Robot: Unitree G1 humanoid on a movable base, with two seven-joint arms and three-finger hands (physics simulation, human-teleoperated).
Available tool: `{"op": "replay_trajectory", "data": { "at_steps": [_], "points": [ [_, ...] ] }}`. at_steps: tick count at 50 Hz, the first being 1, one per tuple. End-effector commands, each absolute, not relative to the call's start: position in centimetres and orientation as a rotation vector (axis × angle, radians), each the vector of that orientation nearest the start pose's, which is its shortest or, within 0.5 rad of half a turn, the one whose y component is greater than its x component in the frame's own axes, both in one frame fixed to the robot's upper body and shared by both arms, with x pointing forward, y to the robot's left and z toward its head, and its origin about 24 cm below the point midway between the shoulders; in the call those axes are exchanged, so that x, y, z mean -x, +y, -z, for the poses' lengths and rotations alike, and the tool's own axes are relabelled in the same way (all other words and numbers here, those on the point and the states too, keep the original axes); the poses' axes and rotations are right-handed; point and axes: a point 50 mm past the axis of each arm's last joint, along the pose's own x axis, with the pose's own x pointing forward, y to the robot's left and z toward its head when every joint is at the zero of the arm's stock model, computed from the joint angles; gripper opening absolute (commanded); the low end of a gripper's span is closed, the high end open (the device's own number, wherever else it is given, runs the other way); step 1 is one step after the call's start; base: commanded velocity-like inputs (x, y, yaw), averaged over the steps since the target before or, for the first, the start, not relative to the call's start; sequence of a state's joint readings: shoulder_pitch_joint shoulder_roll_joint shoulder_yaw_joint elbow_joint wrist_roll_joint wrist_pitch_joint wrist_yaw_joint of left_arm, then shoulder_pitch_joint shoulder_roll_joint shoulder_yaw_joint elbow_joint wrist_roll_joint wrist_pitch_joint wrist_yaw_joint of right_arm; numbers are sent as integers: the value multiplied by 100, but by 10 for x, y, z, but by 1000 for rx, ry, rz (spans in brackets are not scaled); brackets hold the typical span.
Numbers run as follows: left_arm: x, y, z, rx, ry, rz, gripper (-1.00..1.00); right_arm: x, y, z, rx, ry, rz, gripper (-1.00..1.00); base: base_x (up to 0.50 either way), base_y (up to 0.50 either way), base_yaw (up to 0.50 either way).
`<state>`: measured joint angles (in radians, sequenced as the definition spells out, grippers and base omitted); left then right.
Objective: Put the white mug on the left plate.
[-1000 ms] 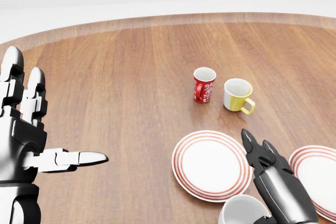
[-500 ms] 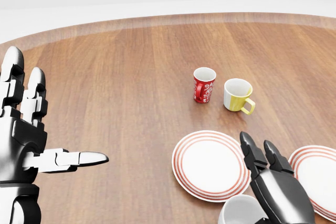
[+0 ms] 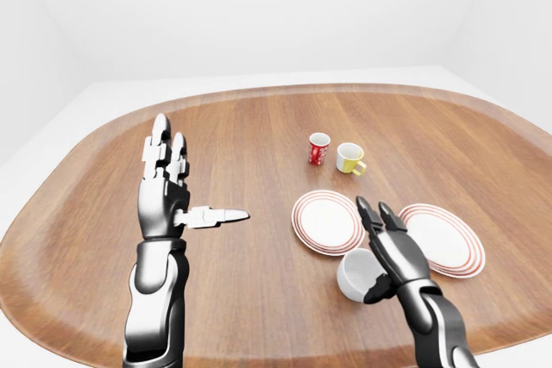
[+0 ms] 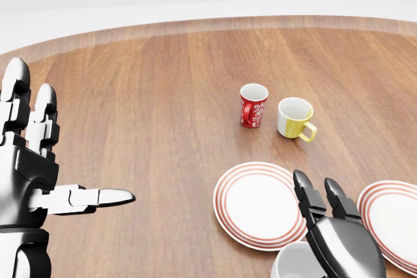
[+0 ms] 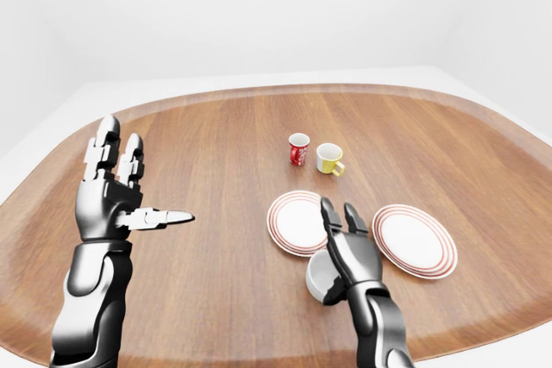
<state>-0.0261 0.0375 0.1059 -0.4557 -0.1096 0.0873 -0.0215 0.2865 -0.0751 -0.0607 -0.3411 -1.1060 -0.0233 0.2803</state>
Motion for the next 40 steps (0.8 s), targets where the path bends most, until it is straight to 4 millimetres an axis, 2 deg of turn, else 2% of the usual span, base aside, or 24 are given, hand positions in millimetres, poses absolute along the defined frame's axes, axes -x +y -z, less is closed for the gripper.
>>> {"op": "replay_trajectory", "data": {
  "at_steps": [1, 40],
  "points": [
    [-239, 173, -144, 48, -397, -38, 100, -196, -182, -47, 1244, 147, -118, 100, 0, 0, 0],
    [-239, 173, -143, 49, -393, -36, 100, -195, -173, -41, 1304, 125, -145, 100, 0, 0, 0]
  ]
}}
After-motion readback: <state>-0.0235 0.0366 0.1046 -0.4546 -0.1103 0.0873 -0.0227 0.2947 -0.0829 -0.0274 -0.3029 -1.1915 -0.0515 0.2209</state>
